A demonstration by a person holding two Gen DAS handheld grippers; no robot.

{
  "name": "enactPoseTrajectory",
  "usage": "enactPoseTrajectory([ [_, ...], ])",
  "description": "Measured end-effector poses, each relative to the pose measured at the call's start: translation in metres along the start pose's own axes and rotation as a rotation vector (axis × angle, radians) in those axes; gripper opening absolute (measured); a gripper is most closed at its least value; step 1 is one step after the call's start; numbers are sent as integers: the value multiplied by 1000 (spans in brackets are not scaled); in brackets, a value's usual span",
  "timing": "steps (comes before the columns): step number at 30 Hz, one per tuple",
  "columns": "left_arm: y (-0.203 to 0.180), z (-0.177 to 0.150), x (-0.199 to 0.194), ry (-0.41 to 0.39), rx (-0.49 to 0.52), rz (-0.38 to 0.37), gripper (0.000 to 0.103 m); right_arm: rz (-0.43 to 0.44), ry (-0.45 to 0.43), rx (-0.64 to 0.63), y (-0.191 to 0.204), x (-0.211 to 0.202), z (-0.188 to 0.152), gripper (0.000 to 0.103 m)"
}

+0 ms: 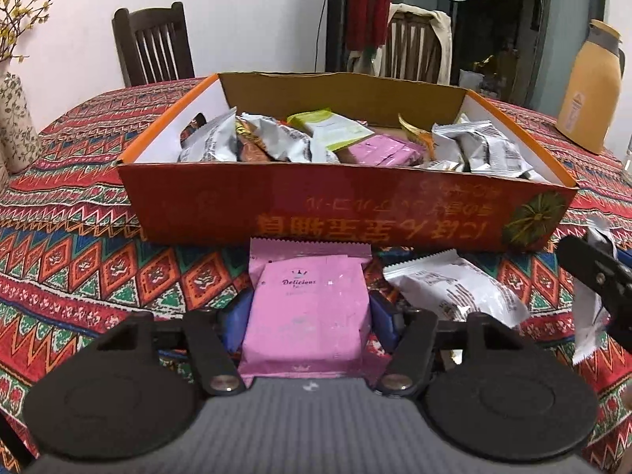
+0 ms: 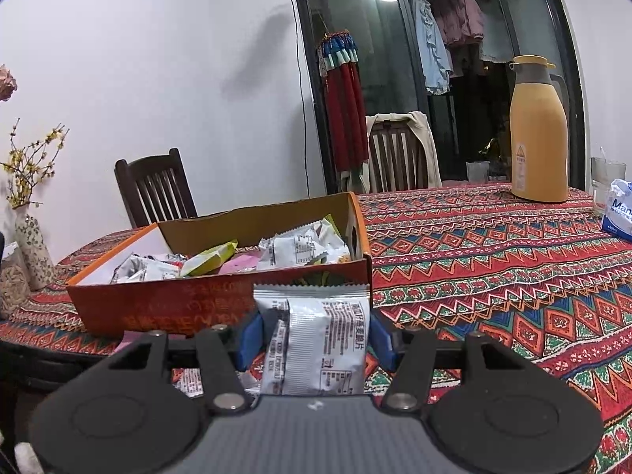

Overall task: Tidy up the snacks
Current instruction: 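Carry the white wrapper and pink packet over the box with both tools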

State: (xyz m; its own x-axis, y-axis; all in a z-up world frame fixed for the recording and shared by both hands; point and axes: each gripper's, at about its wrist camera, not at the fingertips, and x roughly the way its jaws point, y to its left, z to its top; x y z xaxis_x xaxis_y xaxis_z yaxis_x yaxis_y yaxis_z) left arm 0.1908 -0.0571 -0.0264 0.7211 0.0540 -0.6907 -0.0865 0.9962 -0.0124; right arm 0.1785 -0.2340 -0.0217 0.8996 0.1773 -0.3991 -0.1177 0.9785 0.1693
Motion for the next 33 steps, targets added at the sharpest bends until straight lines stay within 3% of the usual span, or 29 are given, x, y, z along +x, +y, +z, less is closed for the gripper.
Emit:
enactPoseTrajectory([
  [23, 11, 5, -37, -102, -5, -40, 63, 5, -15, 0, 0, -2, 0, 56],
  [33, 24, 29, -67, -205, -41, -84, 63, -3, -31, -33, 9, -11, 9, 56],
])
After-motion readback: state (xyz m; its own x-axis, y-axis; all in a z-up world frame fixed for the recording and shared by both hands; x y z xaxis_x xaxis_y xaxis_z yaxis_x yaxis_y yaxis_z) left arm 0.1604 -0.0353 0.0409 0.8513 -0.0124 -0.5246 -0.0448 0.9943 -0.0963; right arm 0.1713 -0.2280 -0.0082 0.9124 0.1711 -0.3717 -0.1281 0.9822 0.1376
